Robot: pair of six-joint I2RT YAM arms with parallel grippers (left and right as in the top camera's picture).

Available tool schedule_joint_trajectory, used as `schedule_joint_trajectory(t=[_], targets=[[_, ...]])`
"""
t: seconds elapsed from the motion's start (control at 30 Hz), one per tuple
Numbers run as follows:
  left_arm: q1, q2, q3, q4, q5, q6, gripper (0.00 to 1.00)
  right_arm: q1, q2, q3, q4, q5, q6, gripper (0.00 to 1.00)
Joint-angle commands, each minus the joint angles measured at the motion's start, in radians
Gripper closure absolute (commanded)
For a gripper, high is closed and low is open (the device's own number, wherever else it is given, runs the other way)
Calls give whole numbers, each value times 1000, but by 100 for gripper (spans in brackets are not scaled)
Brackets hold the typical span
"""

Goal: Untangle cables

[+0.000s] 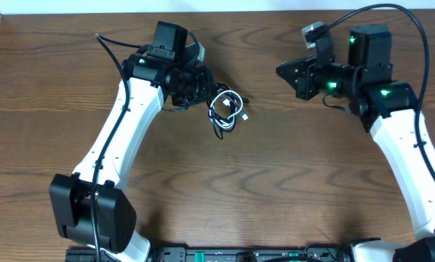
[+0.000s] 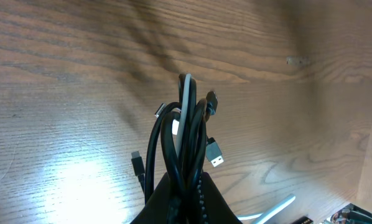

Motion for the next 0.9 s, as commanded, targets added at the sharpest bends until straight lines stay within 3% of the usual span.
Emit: schedule_joint_trajectory(t=[0.0, 0.03, 0.07, 0.27, 0.6, 0.77, 0.87], targets=[[0, -25, -4, -2, 1, 14, 93, 63, 27, 11, -29, -20, -187, 58], [0, -26, -4, 1, 9, 19, 93, 82, 42, 11, -39, -21, -219, 42], [0, -26, -4, 5, 24, 30, 93, 97, 56, 11, -43, -28, -243, 32], [0, -26, -4, 50, 156, 170, 93, 146, 149, 11, -42, -174, -367, 28], [0, -25, -4, 70, 157, 169, 93, 168, 227, 11, 39, -278, -354, 43], [0, -25, -4, 70, 156, 169, 93, 205, 261, 11, 72, -277, -343, 56], [0, -25, -4, 69, 119, 154, 93, 207, 273, 11, 72, -269, -343, 76]])
